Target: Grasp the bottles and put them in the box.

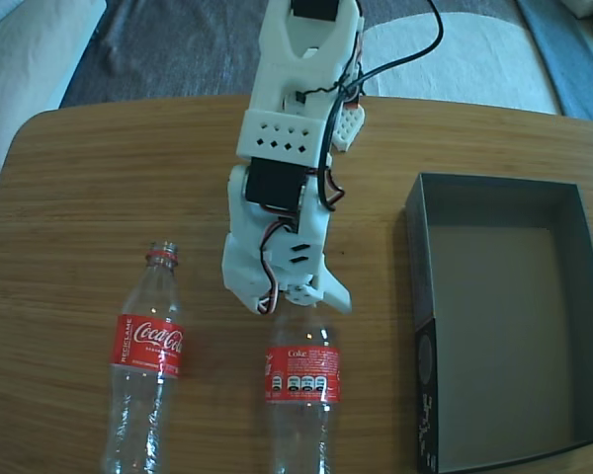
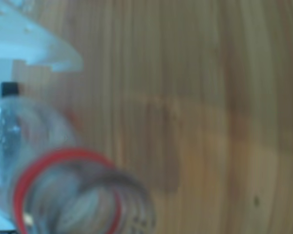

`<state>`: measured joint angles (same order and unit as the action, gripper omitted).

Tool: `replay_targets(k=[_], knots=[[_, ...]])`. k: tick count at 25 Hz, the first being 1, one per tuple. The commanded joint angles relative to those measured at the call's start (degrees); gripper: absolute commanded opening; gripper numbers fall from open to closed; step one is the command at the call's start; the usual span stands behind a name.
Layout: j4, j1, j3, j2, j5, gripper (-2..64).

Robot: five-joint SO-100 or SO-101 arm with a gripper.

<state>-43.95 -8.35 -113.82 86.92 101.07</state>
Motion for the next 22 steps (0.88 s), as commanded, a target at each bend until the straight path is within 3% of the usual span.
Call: replay_targets(k=[1,4,17,22], knots=[[0.18,-0.09,0.26,0.70,-0.26,44.4],[-0.09,-0.18,0.26,0.97,-0.26,33.6],[-0.44,0.09,0.79,1.58,-0.26,1.1],[-0.44,0.18,2.55,1.76,-0.35,-0.3]])
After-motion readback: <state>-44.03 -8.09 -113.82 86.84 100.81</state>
